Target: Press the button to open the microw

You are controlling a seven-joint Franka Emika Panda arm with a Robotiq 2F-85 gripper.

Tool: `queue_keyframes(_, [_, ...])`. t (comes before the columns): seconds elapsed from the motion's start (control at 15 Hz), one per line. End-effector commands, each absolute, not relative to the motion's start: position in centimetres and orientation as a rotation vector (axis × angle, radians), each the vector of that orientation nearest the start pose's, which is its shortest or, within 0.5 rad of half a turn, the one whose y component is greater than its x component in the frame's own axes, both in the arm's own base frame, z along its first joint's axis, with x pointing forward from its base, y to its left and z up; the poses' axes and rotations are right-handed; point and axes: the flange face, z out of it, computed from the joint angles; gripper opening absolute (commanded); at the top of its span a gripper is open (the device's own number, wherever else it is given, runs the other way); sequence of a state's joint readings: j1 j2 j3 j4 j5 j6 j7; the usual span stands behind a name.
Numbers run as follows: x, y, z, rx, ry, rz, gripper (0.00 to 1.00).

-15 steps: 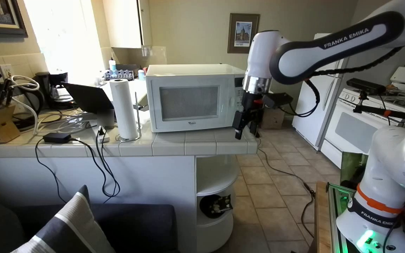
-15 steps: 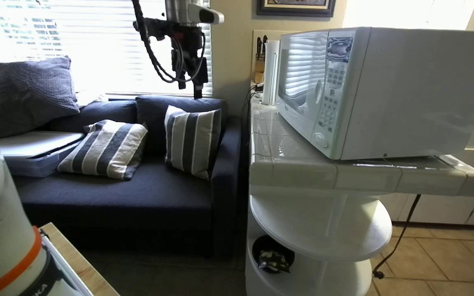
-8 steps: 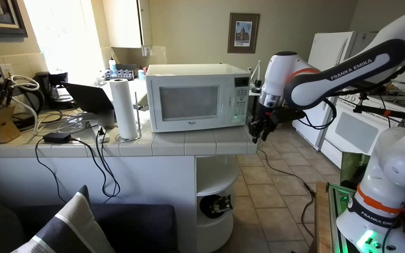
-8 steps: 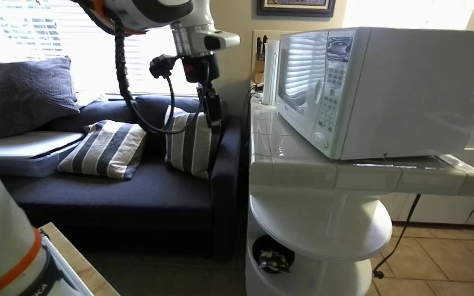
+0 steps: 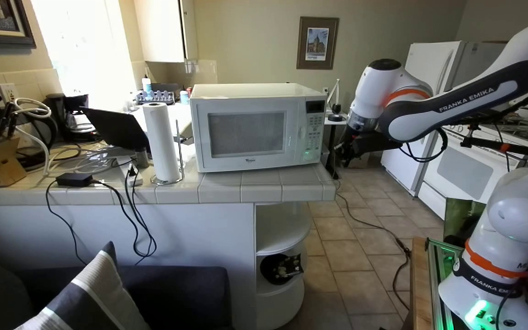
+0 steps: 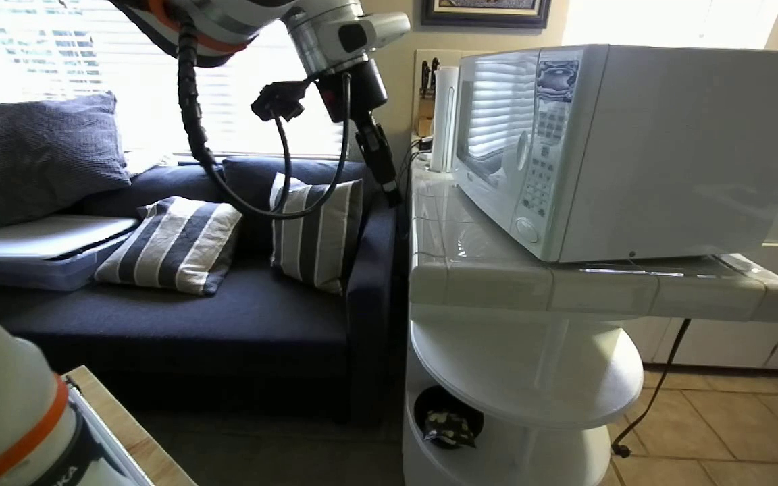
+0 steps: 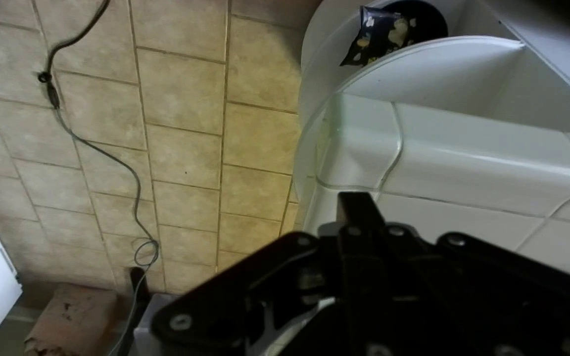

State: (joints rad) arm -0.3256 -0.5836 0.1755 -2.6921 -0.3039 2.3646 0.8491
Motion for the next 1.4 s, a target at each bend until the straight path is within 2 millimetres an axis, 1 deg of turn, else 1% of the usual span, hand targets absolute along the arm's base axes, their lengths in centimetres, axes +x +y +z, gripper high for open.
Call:
queue_keyframes(0.0, [37.5, -6.1, 43.4, -3.051, 1.337, -0.566, 0.01])
queue_keyframes(0.13, [37.5, -6.1, 43.4, -3.049, 1.342, -0.568, 0.01])
queue_keyframes(0.2, [37.9, -6.6, 43.5, -3.03, 1.384, -0.625, 0.0])
queue_keyframes(0.27, [38.8, -7.6, 43.7, -2.982, 1.424, -0.68, 0.0])
queue_keyframes(0.33, [39.3, -8.1, 43.9, -2.954, 1.463, -0.732, 0.0])
queue_keyframes(0.4, [40.2, -9.1, 43.9, -2.919, 1.481, -0.774, 0.0])
queue_keyframes(0.53, [41.4, -10.6, 43.7, -2.873, 1.521, -0.84, 0.0])
queue_keyframes(0.67, [42.7, -11.8, 43.0, -2.855, 1.556, -0.867, 0.0])
queue_keyframes(0.8, [44.1, -12.5, 42.1, -2.86, 1.561, -0.882, 0.0])
queue_keyframes(1.07, [46.5, -12.7, 40.5, -2.93, 1.528, -0.877, 0.0])
queue_keyframes(1.33, [48.2, -13.2, 38.6, -2.988, 1.5, -0.891, 0.0])
